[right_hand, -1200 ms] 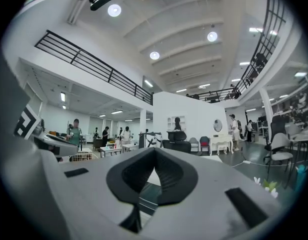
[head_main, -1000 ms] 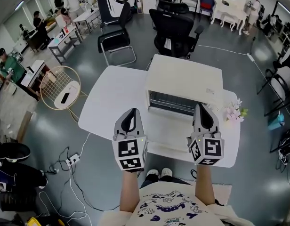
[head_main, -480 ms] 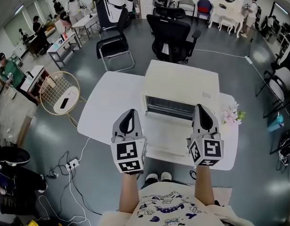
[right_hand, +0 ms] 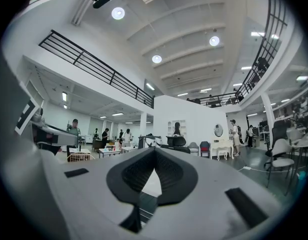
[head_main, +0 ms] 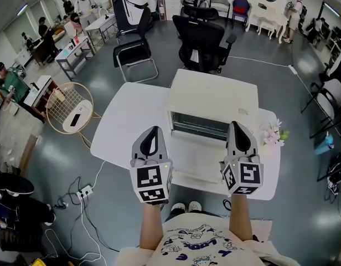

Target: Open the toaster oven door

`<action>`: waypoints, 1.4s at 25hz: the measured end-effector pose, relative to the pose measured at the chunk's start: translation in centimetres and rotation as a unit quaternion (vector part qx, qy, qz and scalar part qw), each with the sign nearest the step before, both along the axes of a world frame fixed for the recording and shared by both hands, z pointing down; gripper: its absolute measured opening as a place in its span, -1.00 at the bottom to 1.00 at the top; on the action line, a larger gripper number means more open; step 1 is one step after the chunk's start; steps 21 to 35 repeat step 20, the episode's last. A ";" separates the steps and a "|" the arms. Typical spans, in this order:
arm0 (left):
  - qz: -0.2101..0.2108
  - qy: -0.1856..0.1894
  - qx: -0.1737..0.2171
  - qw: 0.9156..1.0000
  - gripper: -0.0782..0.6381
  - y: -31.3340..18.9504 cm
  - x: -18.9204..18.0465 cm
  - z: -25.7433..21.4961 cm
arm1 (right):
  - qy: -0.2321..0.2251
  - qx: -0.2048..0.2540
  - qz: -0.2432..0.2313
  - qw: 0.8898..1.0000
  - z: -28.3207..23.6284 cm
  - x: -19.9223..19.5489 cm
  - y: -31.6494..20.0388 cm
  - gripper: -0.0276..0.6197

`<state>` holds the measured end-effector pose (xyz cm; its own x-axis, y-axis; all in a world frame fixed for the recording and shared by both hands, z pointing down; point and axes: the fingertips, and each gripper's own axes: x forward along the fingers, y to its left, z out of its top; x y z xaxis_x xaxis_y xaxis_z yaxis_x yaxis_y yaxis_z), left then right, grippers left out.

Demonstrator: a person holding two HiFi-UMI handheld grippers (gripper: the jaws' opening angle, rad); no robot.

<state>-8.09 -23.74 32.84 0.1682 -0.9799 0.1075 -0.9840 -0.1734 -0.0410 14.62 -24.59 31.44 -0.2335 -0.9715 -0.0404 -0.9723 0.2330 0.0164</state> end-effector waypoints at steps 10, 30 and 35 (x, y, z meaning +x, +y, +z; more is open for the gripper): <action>0.001 0.002 -0.003 1.000 -0.77 -0.2 -0.2 0.3 | 0.002 -0.001 0.006 1.000 0.1 0.1 0.0 -0.92; 0.003 0.005 -0.005 1.000 -0.77 0.1 -0.5 0.8 | 0.004 -0.001 0.010 1.000 0.4 0.0 0.3 -0.92; 0.003 0.005 -0.005 1.000 -0.77 0.1 -0.5 0.8 | 0.004 -0.001 0.010 1.000 0.4 0.0 0.3 -0.92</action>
